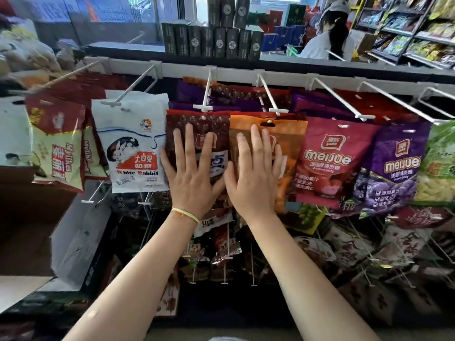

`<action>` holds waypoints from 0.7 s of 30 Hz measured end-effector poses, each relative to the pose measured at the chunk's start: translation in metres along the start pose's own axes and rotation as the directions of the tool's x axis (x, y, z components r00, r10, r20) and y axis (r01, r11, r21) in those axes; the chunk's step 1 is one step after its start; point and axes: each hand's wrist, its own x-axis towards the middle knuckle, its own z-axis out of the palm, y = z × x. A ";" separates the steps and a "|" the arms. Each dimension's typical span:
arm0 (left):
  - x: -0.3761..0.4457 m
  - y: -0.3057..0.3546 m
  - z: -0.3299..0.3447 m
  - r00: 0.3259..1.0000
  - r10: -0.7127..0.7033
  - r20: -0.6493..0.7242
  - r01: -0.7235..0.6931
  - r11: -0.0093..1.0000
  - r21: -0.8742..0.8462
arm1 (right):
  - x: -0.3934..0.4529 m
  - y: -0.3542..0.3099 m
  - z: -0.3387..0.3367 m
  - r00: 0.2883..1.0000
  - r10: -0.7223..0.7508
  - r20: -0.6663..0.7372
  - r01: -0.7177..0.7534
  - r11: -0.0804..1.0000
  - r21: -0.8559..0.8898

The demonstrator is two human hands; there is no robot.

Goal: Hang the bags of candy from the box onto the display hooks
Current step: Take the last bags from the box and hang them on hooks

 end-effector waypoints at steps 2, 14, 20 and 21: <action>0.000 -0.002 0.000 1.000 -0.002 0.003 0.002 1.000 -0.002 | 0.000 0.002 0.002 0.999 0.016 0.034 -0.014 0.998 -0.068; 0.001 -0.017 -0.002 0.996 0.075 0.044 -0.070 0.991 -0.110 | 0.000 0.014 0.004 0.997 0.075 0.028 -0.068 0.977 -0.202; 0.004 -0.032 -0.006 0.987 0.141 0.080 -0.125 0.976 -0.180 | 0.003 0.026 0.001 0.998 0.043 0.036 -0.036 0.982 -0.186; 0.005 -0.034 -0.006 0.986 0.148 0.080 -0.130 0.972 -0.196 | 0.002 0.028 0.001 0.999 0.034 0.036 -0.026 0.980 -0.199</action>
